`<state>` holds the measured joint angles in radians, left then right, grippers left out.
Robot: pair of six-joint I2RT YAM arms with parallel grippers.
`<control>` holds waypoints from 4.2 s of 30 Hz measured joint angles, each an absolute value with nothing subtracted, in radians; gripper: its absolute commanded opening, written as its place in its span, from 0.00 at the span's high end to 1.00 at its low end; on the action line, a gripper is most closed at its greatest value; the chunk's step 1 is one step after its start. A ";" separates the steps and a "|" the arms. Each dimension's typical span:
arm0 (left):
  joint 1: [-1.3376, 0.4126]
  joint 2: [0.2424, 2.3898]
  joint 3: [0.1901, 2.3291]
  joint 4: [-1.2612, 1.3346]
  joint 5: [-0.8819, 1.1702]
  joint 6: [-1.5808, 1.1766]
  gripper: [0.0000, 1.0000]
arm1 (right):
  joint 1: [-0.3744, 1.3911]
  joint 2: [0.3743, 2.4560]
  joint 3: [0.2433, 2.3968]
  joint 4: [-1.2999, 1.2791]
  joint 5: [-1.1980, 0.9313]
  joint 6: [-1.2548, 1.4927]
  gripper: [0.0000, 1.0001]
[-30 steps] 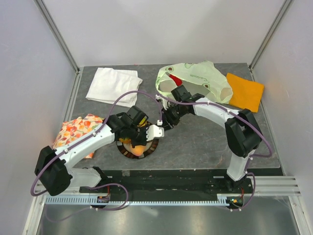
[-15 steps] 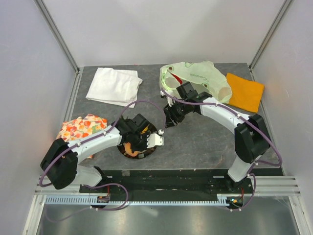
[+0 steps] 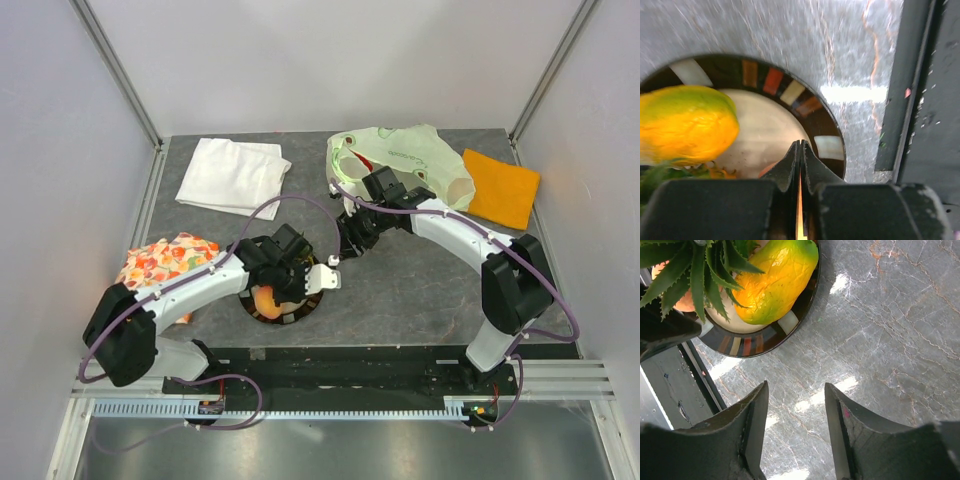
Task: Take the fake fruits out of the plastic bag
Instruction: Adjust the fake fruit on the plate.
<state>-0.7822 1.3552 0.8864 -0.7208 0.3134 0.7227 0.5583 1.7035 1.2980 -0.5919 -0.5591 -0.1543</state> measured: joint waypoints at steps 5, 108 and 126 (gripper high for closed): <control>-0.781 1.353 1.007 -0.751 0.371 0.643 0.47 | 0.558 1.703 1.298 -0.592 -0.561 -0.157 0.40; -0.283 1.290 1.248 -0.897 0.508 0.221 0.98 | 0.610 1.883 1.428 -0.667 -0.571 -0.188 0.36; -0.263 1.280 1.261 -0.945 0.496 0.237 0.98 | 0.665 1.928 1.465 -0.667 -0.583 -0.188 0.36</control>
